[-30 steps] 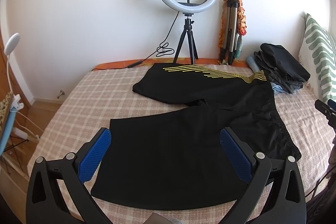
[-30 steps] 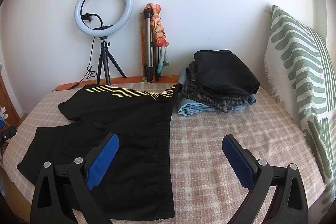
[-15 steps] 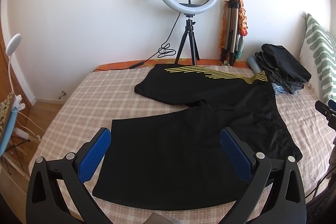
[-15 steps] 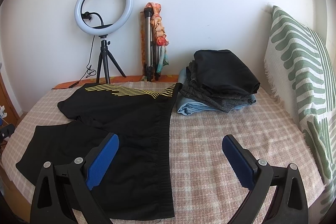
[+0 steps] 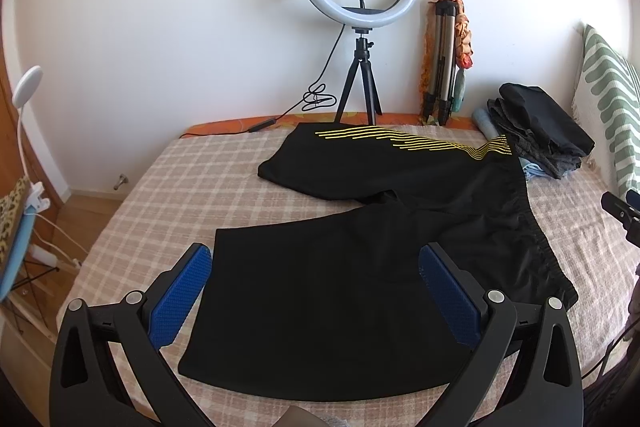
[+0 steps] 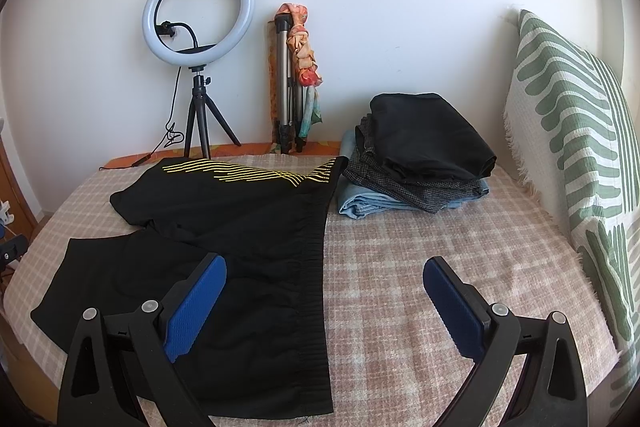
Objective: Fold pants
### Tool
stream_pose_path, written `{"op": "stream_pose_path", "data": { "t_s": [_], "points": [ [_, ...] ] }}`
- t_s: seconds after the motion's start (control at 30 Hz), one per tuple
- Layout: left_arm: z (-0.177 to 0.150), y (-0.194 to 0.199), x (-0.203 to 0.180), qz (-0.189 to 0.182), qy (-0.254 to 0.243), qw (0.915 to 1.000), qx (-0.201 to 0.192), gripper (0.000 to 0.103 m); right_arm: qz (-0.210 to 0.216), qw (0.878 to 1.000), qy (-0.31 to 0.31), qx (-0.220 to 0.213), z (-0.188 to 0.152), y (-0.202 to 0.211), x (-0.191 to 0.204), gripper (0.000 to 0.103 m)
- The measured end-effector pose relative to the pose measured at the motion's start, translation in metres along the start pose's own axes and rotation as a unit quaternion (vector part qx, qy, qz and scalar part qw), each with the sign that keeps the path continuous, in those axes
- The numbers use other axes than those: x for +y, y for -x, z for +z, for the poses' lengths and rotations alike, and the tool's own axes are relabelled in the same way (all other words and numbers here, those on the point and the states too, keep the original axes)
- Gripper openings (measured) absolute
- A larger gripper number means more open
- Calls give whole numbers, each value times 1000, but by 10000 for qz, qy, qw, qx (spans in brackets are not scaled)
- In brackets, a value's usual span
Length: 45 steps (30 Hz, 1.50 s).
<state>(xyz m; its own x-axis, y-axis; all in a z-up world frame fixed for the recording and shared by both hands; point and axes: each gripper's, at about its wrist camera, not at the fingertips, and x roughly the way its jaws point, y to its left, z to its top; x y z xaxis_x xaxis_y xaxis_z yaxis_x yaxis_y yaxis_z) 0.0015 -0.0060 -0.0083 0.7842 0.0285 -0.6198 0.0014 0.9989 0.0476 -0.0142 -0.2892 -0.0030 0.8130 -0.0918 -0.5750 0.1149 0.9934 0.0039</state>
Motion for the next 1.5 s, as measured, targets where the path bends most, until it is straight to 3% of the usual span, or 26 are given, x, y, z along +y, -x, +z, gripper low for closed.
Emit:
{"op": "stream_pose_path", "data": {
  "t_s": [1.17, 1.37, 1.5],
  "points": [
    [1, -6, 2, 18, 24, 9999, 111, 103, 33, 10000, -8, 92, 0, -5, 1, 100],
    [1, -10, 10, 76, 8, 9999, 94, 103, 230, 9996, 79, 127, -1, -7, 3, 99],
    [-4, -15, 19, -140, 50, 9998, 90, 103, 226, 9993, 306, 15, -5, -6, 9, 99]
  ]
}}
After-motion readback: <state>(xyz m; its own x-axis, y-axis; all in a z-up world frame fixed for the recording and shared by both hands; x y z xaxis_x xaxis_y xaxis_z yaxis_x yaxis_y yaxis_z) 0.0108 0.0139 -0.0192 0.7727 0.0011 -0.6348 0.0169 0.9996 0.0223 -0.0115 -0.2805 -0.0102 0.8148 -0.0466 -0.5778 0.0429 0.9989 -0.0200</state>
